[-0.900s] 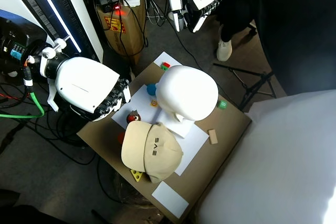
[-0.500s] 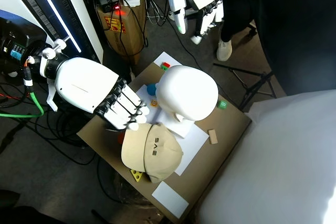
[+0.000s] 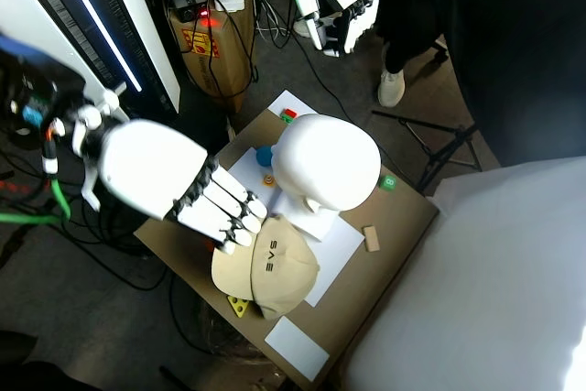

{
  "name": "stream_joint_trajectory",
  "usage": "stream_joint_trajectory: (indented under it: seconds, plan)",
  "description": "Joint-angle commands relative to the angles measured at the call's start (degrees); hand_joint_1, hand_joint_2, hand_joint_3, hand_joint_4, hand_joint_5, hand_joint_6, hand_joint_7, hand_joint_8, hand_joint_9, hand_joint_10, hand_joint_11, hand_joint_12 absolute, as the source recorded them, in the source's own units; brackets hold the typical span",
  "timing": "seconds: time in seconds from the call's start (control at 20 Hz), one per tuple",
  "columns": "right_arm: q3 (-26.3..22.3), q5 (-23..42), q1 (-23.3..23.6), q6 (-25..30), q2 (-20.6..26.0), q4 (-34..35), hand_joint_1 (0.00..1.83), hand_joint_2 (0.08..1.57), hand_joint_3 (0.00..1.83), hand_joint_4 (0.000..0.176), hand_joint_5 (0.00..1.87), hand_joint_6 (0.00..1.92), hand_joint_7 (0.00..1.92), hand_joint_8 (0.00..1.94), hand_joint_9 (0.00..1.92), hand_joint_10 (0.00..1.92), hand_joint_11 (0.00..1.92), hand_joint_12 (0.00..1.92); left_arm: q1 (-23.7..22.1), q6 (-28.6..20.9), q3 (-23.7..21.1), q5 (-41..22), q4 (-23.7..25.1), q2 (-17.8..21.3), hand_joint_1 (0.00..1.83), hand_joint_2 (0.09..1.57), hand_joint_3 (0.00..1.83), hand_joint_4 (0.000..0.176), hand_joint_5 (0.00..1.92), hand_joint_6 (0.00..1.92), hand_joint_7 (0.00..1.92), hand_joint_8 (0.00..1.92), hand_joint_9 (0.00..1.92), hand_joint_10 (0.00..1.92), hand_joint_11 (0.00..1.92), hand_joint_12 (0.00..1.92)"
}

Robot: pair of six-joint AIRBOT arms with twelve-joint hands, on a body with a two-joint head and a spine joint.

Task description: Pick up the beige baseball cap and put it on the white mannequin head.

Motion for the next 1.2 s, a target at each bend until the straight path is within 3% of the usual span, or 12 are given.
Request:
stream_joint_trajectory:
  seconds: [0.0,0.05,0.1,0.35,0.55,0.6,0.7,0.75,0.8,0.85,0.9,1.15]
  plan:
    - [1.5,3.3,-0.6,0.1,-0.8,-4.2,0.88,1.28,0.0,0.0,0.49,0.03,0.49,0.03,0.5,0.15,0.0,1.47,0.8,-2.0,0.7,-9.7,4.2,-1.1,0.27,1.27,0.0,0.062,0.53,0.02,0.43,0.0,0.26,0.51,0.16,1.08]
    - [3.5,2.8,-1.4,0.2,-1.9,-5.7,0.88,1.28,0.0,0.0,0.53,0.03,0.53,0.03,0.53,0.17,0.0,1.55,2.0,-4.2,1.3,-10.5,3.9,-2.2,0.2,1.27,0.0,0.081,0.39,0.01,0.24,0.0,0.19,0.23,0.03,0.95]
    - [5.8,2.3,-2.4,0.2,-3.2,-6.5,0.88,1.27,0.0,0.0,0.54,0.02,0.54,0.03,0.54,0.17,0.0,1.57,2.4,-4.7,1.8,-10.6,4.1,-3.0,0.18,1.26,0.0,0.086,0.36,0.0,0.19,0.0,0.22,0.05,0.0,0.91]
    - [11.8,1.6,-3.7,-1.6,-6.8,-6.7,0.97,1.26,0.0,0.0,0.49,0.0,0.58,0.03,0.58,0.2,0.01,1.62,1.2,-3.0,2.0,-8.3,6.0,-2.4,0.14,1.24,0.0,0.085,0.33,0.0,0.17,0.0,0.19,0.01,0.0,0.82]
    - [11.9,2.0,-3.1,-1.6,-7.2,-6.7,0.97,1.26,0.0,0.0,0.49,0.0,0.58,0.03,0.58,0.2,0.01,1.62,0.7,-2.9,1.7,-8.2,6.0,-1.2,0.14,1.24,0.0,0.085,0.33,0.0,0.17,0.0,0.19,0.01,0.0,0.82]
    - [11.9,2.0,-3.1,-1.7,-7.2,-6.7,0.99,1.26,0.0,0.0,0.47,0.0,0.61,0.02,0.61,0.22,0.05,1.61,0.6,-3.0,1.7,-8.2,6.0,-1.1,0.14,1.25,0.0,0.076,0.31,0.0,0.14,0.0,0.19,0.0,0.0,0.82]
    - [11.9,2.1,-3.1,-2.2,-7.2,-6.7,1.0,1.26,0.0,0.0,0.47,0.0,0.62,0.02,0.61,0.22,0.06,1.61,0.6,-3.1,1.6,-8.1,6.0,-0.8,0.14,1.25,0.0,0.073,0.3,0.0,0.13,0.0,0.19,0.0,0.0,0.82]
    - [11.9,2.2,-3.1,-2.8,-7.2,-6.7,0.27,1.23,0.0,0.0,0.32,0.0,0.38,0.02,0.31,0.08,0.01,1.15,0.6,-3.2,1.6,-7.5,5.6,-0.5,0.13,1.26,0.0,0.08,0.23,0.0,0.16,0.01,0.15,0.0,0.0,0.66]
    - [11.9,2.1,-3.2,-3.2,-7.2,-6.7,0.27,1.23,0.0,0.0,0.32,0.0,0.38,0.02,0.31,0.08,0.01,1.15,0.6,-3.2,1.6,-7.4,5.6,-0.4,0.13,1.26,0.0,0.08,0.23,0.0,0.16,0.01,0.15,0.0,0.0,0.66]
    - [11.9,1.7,-3.3,-3.7,-7.2,-6.7,0.06,1.22,0.0,0.0,0.24,0.0,0.29,0.01,0.21,0.03,0.0,0.9,0.6,-3.1,1.7,-7.3,5.6,-0.5,0.08,1.25,0.0,0.084,0.17,0.0,0.14,0.0,0.13,0.0,0.0,0.56]
    - [12.0,1.3,-3.4,-3.8,-7.3,-6.7,0.01,1.22,0.0,0.004,0.22,0.0,0.27,0.0,0.19,0.01,0.0,0.82,0.8,-2.8,1.9,-7.0,5.8,-0.6,0.07,1.25,0.0,0.085,0.16,0.0,0.14,0.0,0.12,0.0,0.0,0.53]
    - [14.3,1.1,-3.7,-4.5,-8.8,-7.5,0.0,1.2,0.0,0.004,0.19,0.0,0.24,0.0,0.17,0.0,0.0,0.75,2.2,-2.8,2.5,-6.4,6.2,-1.5,0.04,1.24,0.0,0.086,0.13,0.0,0.11,0.0,0.12,0.0,0.0,0.53]
